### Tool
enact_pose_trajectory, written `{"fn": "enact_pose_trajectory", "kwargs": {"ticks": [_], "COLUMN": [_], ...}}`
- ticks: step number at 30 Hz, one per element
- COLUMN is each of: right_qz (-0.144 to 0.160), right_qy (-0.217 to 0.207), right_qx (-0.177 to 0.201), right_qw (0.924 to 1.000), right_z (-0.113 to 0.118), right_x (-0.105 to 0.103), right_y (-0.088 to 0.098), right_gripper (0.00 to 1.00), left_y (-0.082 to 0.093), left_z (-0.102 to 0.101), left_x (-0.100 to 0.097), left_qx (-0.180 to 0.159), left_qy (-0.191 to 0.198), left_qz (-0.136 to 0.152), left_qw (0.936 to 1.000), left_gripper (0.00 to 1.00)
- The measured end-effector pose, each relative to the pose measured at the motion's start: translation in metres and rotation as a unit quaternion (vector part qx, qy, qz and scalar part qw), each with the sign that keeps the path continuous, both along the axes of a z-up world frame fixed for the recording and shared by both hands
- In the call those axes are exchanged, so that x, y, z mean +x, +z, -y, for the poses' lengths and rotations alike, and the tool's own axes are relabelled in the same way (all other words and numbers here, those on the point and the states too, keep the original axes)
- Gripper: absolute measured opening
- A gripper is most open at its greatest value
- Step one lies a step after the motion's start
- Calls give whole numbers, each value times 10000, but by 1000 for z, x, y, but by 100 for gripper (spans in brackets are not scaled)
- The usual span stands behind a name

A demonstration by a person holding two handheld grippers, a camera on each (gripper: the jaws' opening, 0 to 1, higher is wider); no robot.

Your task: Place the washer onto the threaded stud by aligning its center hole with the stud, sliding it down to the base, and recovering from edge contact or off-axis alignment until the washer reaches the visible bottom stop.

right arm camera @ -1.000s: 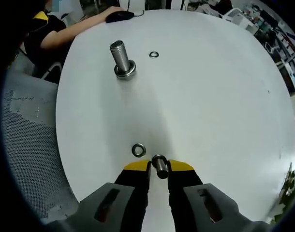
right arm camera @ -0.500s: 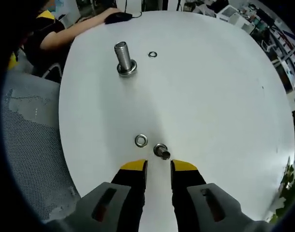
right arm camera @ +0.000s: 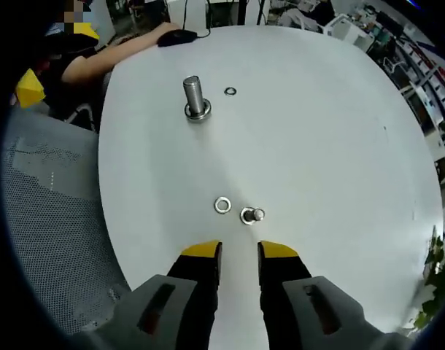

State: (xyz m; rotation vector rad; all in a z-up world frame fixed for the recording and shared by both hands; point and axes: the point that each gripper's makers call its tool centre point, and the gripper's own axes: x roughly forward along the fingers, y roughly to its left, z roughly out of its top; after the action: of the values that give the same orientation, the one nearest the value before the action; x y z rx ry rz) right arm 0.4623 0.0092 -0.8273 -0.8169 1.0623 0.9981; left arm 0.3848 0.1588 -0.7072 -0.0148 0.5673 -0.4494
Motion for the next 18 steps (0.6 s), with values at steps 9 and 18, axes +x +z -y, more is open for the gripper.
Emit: {"fn": "enact_pose_trajectory", "kwargs": {"ticks": [9,18], "right_qz": [-1,-63], "right_qy": [24,30], "right_qx": [65,40], "right_qw": [10000,10000], "right_z": [-8,-11], "right_x": [-12,-22], "right_y": [2,-2], "right_gripper": [22,22], "left_y": [1,3], "left_z": [1,1], "left_x": [0,0], "left_qx": [-15,-35], "left_qy": [-7,10], "left_qz": [18,41], "left_qw": [10000,10000], "left_gripper": [36,36]}}
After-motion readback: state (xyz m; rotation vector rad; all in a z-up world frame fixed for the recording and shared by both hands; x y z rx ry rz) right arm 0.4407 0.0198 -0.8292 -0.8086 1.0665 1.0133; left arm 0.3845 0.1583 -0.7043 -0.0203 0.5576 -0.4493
